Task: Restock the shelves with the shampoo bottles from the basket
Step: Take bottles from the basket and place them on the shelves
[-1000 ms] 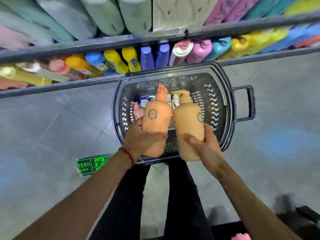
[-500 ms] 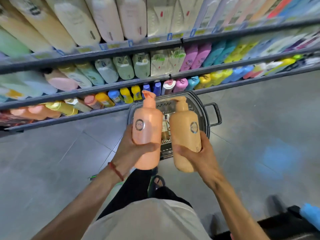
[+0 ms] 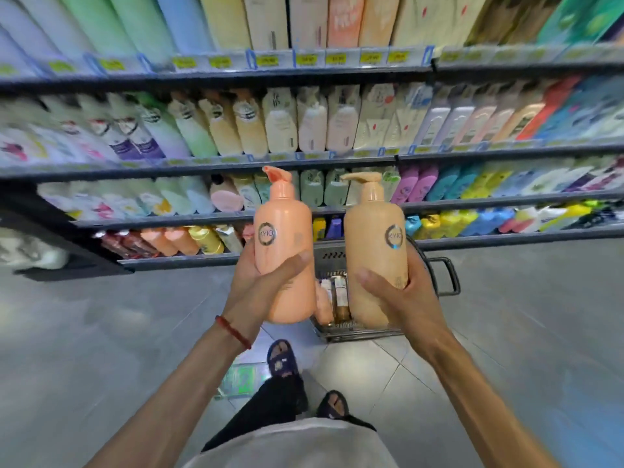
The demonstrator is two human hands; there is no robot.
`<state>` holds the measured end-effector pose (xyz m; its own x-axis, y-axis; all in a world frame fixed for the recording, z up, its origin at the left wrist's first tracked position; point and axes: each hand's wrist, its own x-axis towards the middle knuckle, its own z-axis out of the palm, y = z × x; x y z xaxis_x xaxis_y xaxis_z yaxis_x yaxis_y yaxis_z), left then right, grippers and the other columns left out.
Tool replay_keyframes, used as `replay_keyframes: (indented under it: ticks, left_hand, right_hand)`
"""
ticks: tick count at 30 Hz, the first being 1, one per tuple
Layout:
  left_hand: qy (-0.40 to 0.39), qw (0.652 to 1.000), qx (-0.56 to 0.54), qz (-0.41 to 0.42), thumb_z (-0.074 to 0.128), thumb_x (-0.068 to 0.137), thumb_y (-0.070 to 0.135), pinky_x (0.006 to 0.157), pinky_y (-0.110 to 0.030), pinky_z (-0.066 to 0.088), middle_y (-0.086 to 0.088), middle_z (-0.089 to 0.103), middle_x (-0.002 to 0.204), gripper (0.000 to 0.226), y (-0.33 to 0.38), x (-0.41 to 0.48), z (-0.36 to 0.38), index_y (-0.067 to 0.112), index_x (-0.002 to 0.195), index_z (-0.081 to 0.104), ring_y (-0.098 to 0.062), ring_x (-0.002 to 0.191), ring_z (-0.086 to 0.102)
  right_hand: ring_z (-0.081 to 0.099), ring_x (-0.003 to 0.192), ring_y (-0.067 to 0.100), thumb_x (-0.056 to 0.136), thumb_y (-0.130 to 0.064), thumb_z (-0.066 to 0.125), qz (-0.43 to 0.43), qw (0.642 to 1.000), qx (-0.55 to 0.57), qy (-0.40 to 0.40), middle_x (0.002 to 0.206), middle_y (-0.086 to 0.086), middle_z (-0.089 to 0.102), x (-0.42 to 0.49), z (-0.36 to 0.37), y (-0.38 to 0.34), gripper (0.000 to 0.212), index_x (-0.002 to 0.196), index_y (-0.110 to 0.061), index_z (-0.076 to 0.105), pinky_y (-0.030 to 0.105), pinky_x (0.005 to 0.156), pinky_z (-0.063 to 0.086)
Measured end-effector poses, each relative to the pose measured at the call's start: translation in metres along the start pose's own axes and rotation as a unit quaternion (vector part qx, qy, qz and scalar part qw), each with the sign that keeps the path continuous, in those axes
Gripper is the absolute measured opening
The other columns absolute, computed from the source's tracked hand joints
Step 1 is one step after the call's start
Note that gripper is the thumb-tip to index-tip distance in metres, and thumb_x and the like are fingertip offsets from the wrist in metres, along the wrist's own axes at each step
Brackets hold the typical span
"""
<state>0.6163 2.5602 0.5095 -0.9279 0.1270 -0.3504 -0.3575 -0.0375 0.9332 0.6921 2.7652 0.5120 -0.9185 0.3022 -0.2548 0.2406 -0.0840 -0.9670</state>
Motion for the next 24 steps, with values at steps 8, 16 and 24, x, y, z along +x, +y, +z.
replay_keyframes:
  ticks: [8,16,24]
  left_hand:
    - [0.02,0.993,-0.015,0.112,0.089,0.054,0.041,0.079,-0.049,0.062,-0.009,0.075,0.113,0.082,0.085,-0.007,-0.1,0.013,0.124,0.058,-0.032,0.1,0.073]
    - [0.008,0.98,0.018,0.2,0.086,0.046,0.049,0.054,-0.026,0.056,0.001,0.073,0.096,0.075,0.175,0.008,-0.223,0.029,0.112,0.057,-0.02,0.078,0.072]
    - [0.013,0.959,0.05,0.28,0.088,0.047,0.053,0.067,-0.027,0.057,0.006,0.071,0.092,0.075,0.255,0.037,-0.307,0.025,0.11,0.059,-0.013,0.083,0.07]
  right_hand:
    - [0.072,0.099,0.014,0.057,-0.053,0.088,-0.131,0.99,-0.042,0.007,0.112,-0.01,0.073,-0.004,0.096,-0.075,0.08,0.128,-0.033,0.059,0.035,0.075,0.064]
    - [0.07,0.089,0.006,0.049,-0.057,0.087,-0.221,0.973,-0.053,0.032,0.103,-0.014,0.071,-0.002,0.229,-0.138,0.082,0.12,-0.03,0.057,0.026,0.069,0.06]
    - [0.068,0.092,0.002,0.05,-0.057,0.087,-0.293,0.955,-0.033,0.028,0.104,-0.022,0.068,0.014,0.328,-0.2,0.087,0.126,-0.032,0.053,0.016,0.071,0.056]
